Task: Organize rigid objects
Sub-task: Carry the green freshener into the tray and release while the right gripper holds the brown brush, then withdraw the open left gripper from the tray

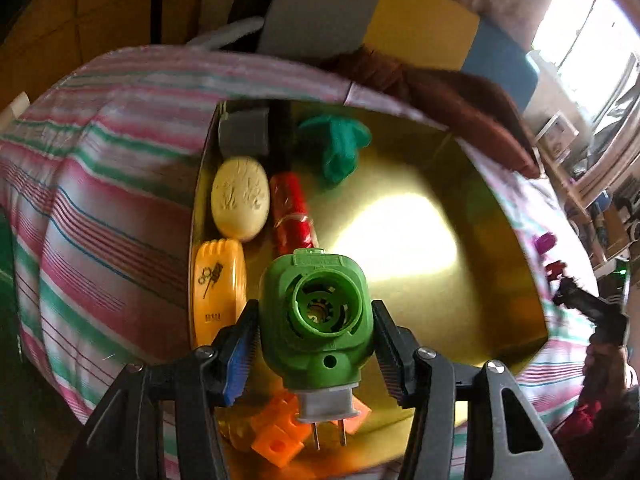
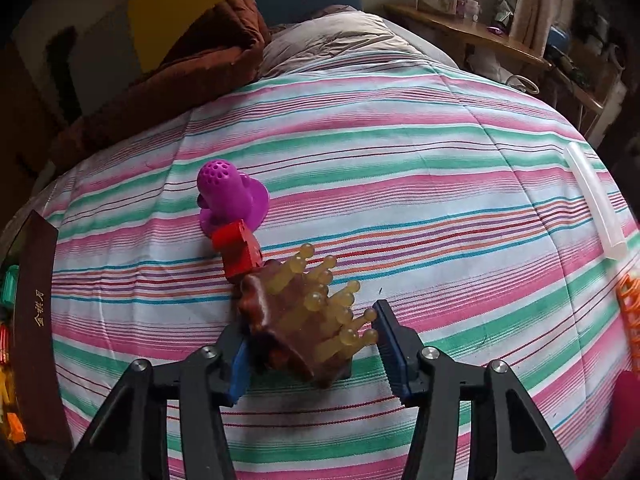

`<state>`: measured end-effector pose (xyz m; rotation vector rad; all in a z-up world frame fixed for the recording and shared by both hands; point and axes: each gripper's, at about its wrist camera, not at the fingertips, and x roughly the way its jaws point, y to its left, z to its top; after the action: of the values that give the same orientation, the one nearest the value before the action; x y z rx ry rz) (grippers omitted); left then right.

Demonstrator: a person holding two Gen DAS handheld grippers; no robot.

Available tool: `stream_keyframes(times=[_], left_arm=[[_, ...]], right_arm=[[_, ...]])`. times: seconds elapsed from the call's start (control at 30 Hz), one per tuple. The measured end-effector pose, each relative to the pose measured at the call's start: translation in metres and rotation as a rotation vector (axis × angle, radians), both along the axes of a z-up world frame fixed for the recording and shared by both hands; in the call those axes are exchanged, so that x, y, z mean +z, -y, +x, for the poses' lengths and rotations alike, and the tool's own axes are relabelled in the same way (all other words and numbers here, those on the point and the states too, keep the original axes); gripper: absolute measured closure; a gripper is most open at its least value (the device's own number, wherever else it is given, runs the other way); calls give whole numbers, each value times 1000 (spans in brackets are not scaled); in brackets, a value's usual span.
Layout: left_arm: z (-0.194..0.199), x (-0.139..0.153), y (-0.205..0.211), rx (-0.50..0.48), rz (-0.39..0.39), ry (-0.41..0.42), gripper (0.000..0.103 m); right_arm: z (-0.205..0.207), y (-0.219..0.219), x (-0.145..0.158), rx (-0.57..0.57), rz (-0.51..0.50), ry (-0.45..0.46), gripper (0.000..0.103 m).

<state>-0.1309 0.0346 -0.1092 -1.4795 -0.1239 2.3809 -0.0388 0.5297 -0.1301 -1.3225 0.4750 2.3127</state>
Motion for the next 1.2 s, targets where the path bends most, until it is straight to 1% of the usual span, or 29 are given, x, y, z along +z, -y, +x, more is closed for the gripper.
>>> stream_keyframes(times=[0.07, 0.13, 0.23, 0.37, 0.47, 0.7, 0.77, 0.9, 1.0, 1.07, 1.2], left_arm=[[2, -1, -2, -10, -26, -40, 48], [5, 0, -5, -25, -60, -61, 49], [8, 4, -4, -30, -56, -63, 48], [16, 14, 6, -13, -48, -80, 48], [26, 21, 12, 5, -71, -96, 48], [58, 40, 14, 35, -149, -196, 48], [64, 46, 11, 26, -159, -221, 48], [82, 65, 2, -8, -185, -305, 48], [89, 76, -3, -27, -195, -345, 48], [93, 82, -5, -34, -196, -362, 48], [98, 86, -9, -47, -196, -365, 48]], right_arm=[[0, 0, 0, 0, 0, 0, 48], [-1, 0, 0, 0, 0, 0, 48], [-1, 0, 0, -2, -4, 0, 48], [0, -2, -1, -7, -15, -2, 48], [0, -1, -1, -3, -6, -1, 48], [0, 1, 1, -1, 24, 3, 49], [2, 2, 2, -5, 23, 2, 49], [4, 5, 4, 0, 25, -4, 49], [7, 5, 7, -3, 22, -17, 49], [8, 5, 8, -11, 15, -19, 49], [8, 5, 4, -7, 4, 5, 49]])
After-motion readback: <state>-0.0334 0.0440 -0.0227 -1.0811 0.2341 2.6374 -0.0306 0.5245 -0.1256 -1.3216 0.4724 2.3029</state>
